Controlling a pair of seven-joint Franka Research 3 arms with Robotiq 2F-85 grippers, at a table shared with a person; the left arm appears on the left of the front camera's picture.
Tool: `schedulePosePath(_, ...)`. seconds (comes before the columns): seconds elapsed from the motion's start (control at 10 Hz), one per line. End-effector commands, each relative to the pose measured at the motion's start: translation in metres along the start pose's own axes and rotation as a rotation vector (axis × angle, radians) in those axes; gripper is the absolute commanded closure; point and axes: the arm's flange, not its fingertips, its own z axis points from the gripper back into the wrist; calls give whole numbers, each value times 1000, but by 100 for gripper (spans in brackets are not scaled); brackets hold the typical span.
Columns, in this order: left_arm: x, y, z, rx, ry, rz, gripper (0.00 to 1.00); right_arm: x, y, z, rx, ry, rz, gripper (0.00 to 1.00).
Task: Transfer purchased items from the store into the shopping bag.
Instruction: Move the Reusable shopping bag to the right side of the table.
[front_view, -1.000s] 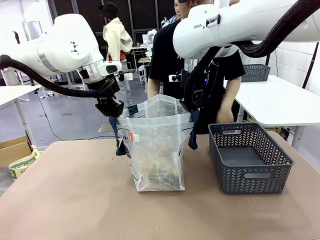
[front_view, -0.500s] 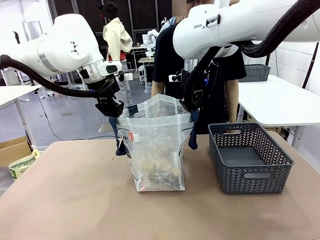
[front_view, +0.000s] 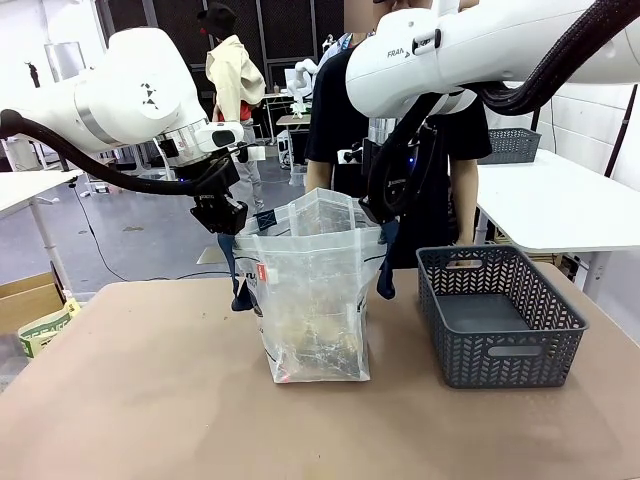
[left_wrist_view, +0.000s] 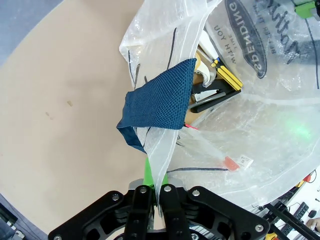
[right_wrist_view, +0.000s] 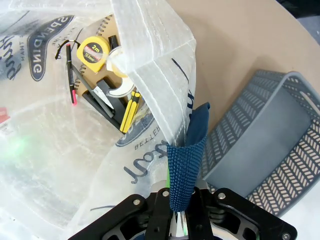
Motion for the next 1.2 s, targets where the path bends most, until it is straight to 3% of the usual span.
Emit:
schedulePosePath(0.0, 0, 0, 2, 4, 1, -2, 100, 1, -1, 0, 0, -1, -2, 100)
schedulePosePath(1.1, 0, 0, 2, 4, 1, -2, 100, 1, -1, 0, 0, -1, -2, 100)
